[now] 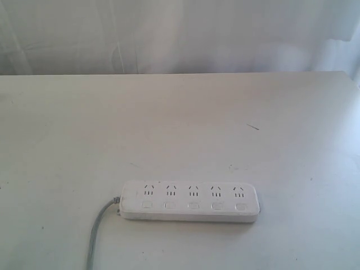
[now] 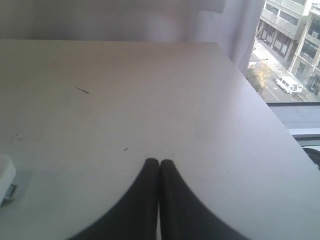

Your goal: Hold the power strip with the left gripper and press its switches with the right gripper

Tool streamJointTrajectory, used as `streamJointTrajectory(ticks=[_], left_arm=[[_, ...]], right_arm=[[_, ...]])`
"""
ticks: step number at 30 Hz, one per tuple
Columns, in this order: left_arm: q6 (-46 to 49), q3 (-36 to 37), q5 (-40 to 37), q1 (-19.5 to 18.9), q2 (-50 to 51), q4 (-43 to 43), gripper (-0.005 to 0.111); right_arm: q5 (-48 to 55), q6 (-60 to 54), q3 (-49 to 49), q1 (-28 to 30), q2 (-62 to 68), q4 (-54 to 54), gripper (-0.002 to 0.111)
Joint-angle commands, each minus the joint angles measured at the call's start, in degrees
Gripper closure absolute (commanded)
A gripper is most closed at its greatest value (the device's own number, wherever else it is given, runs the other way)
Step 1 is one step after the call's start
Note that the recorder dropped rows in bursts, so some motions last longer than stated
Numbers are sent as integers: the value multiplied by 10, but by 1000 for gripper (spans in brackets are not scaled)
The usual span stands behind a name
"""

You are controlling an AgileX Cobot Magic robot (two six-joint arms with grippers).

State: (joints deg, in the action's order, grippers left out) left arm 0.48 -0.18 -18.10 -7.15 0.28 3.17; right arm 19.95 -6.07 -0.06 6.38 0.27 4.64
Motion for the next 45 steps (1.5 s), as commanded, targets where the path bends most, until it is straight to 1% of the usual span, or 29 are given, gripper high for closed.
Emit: streamJointTrajectory(ticks=[1,4,45], left_arm=[[-5,2,-19,-1,-3,2,107],[-5,2,-19,-1,-3,2,107],[-5,2,-19,-1,-3,2,107]], right_arm=[[4,-45,1,0,-3,18,108],[4,-38,1,-29,-3,28,108],[3,-38,1,-29,-3,30,108]])
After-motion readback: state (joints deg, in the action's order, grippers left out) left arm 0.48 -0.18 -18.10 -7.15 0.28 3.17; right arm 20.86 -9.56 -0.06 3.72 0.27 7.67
